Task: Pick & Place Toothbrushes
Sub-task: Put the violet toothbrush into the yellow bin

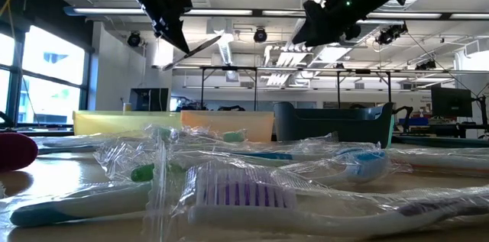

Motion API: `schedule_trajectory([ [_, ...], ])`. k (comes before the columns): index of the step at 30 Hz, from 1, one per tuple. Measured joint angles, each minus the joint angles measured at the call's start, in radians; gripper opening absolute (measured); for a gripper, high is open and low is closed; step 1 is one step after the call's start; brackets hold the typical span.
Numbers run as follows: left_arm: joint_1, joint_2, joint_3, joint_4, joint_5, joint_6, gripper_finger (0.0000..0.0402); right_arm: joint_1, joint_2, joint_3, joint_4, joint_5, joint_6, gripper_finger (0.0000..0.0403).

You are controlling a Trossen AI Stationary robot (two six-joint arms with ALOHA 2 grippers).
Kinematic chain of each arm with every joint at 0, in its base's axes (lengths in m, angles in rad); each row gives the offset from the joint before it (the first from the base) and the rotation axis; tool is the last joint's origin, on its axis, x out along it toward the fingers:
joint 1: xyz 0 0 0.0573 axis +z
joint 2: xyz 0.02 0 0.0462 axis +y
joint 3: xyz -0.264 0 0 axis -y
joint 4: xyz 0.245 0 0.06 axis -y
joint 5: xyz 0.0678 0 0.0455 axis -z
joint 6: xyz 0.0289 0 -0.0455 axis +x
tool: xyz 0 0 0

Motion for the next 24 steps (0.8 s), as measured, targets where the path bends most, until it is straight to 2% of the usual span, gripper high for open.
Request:
schedule_trajectory([
  [4,0.0,0.0,0.0,0.001,0.0,0.0,0.0,-0.003,0.0,0.0,0.048,0.254,-0.088,0.0259],
  [6,0.0,0.0,0.0,0.002,0.0,0.0,0.0,-0.013,0.0,0.0,0.096,0.333,-0.142,0.0259],
  [11,0.0,0.0,0.0,0.0,0.0,-0.005,0.0,-0.058,0.0,0.0,0.139,0.29,-0.153,0.0259],
  [24,0.0,0.0,0.0,-0.017,0.0,-0.033,0.0,-0.068,0.0,0.0,0.088,0.275,0.086,0.0259],
])
